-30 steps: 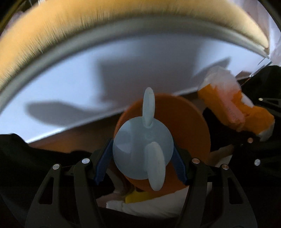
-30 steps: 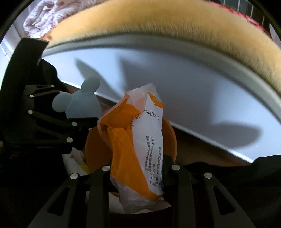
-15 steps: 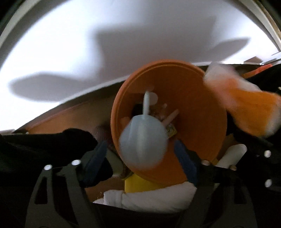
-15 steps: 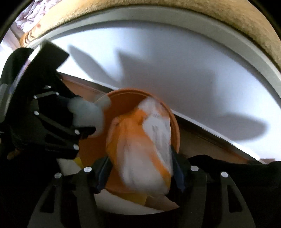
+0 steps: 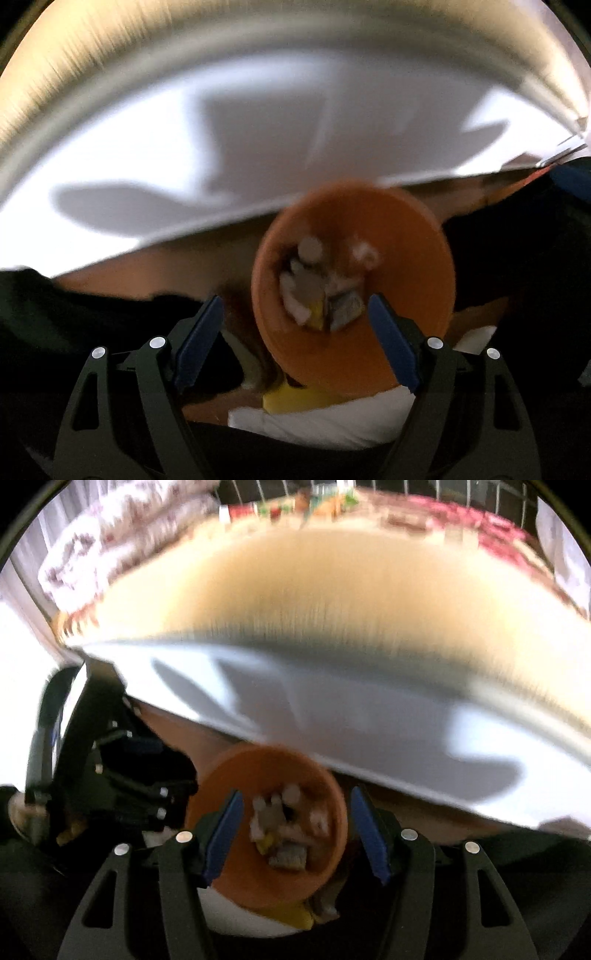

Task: Collect trash
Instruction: 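Grasp the green dinosaur toy with the right gripper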

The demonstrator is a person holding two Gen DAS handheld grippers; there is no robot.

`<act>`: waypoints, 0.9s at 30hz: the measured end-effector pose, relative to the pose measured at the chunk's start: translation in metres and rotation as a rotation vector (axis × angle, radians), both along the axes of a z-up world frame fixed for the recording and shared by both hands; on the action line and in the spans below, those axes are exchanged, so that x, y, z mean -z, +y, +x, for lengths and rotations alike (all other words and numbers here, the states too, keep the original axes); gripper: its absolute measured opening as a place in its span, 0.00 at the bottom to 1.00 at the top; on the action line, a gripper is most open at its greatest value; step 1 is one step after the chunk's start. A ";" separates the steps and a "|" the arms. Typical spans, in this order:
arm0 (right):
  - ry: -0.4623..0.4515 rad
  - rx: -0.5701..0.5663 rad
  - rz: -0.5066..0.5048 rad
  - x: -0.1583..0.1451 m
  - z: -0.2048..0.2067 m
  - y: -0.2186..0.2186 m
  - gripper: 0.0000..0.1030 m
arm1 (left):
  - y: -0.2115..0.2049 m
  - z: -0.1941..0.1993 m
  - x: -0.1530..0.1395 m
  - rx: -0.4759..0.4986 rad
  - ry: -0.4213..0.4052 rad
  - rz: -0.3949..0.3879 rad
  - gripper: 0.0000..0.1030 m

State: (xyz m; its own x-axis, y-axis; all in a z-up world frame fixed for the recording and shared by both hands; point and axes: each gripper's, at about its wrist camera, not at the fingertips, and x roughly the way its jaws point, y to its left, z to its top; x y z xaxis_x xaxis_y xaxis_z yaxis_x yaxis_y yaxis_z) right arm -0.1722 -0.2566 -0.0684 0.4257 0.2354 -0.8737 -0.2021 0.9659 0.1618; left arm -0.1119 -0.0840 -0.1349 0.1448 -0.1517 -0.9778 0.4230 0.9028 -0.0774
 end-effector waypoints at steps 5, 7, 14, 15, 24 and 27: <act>-0.134 0.039 0.029 -0.047 0.044 -0.011 0.60 | 0.006 0.004 -0.069 0.020 -0.257 -0.034 0.77; -0.197 0.047 0.037 -0.065 0.074 -0.006 0.60 | 0.010 0.014 -0.094 0.008 -0.341 -0.045 0.77; -0.282 0.118 0.031 -0.092 0.200 0.011 0.60 | 0.028 0.093 -0.138 -0.118 -0.493 -0.096 0.81; -0.275 0.131 0.041 -0.092 0.218 0.013 0.60 | 0.031 0.104 -0.139 -0.134 -0.505 -0.096 0.81; -0.203 0.216 -0.033 -0.062 0.344 0.043 0.60 | 0.063 0.159 -0.135 -0.289 -0.531 -0.127 0.81; -0.164 0.241 -0.064 -0.051 0.370 0.048 0.60 | 0.065 0.163 -0.131 -0.298 -0.511 -0.140 0.81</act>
